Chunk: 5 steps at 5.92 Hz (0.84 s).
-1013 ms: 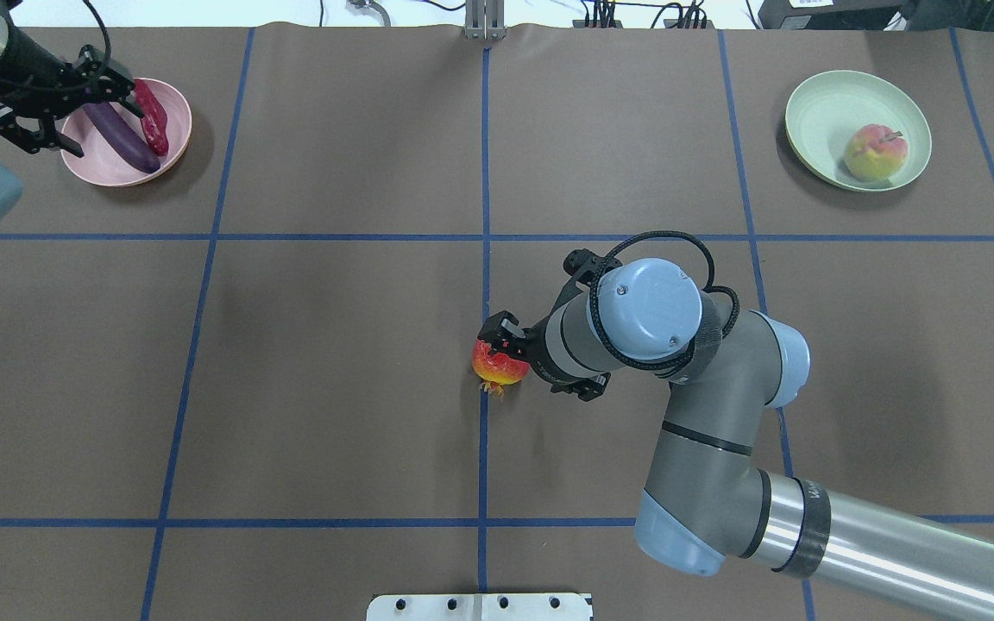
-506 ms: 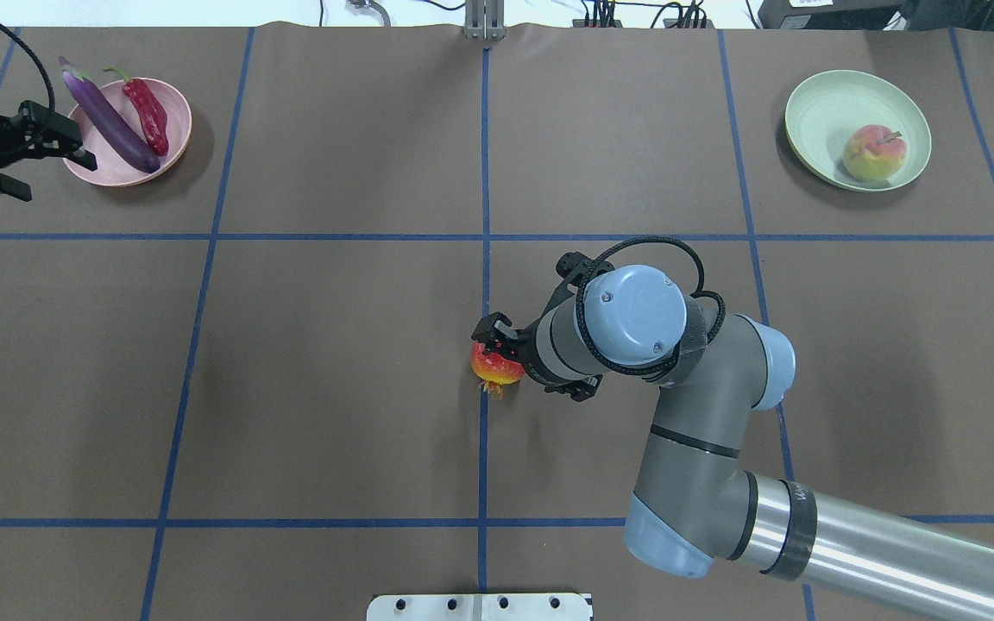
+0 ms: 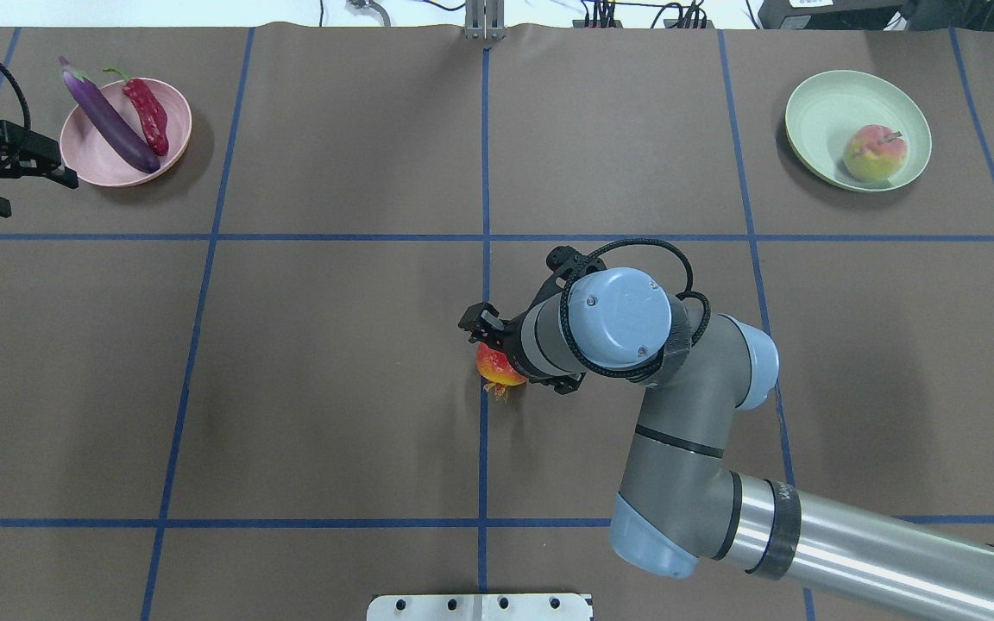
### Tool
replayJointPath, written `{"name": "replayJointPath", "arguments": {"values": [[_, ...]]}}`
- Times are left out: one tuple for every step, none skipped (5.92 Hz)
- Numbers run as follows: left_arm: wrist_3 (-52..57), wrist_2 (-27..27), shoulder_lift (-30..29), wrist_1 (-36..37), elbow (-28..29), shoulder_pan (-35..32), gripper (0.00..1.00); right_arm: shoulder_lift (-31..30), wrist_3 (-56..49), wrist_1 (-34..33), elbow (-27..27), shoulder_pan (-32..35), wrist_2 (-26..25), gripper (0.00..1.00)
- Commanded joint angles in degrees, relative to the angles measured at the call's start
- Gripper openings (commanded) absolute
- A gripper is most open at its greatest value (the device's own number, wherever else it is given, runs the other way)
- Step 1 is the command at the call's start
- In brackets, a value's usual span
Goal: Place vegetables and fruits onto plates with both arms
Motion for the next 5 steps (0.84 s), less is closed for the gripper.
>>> {"name": "replayJointPath", "arguments": {"values": [[-0.2, 0.0, 0.1, 0.1, -0.2, 0.0, 1.00, -0.1, 0.2, 0.8, -2.0, -0.1, -0.1, 1.00], [-0.4, 0.1, 0.1, 0.1, -0.2, 0.0, 1.00, -0.3, 0.1, 0.8, -2.2, -0.1, -0.1, 1.00], [-0.6, 0.1, 0.1, 0.1, -0.3, 0.1, 1.00, -0.3, 0.1, 0.7, -2.2, -0.1, -0.1, 0.98], [-0.6, 0.0, 0.1, 0.1, -0.6, 0.1, 1.00, -0.3, 0.3, 0.7, -2.3, -0.1, -0.3, 0.69], [-0.9, 0.0, 0.1, 0.1, -0.9, 0.1, 1.00, -0.1, 0.3, 0.7, -2.3, 0.5, -0.5, 0.01]]}}
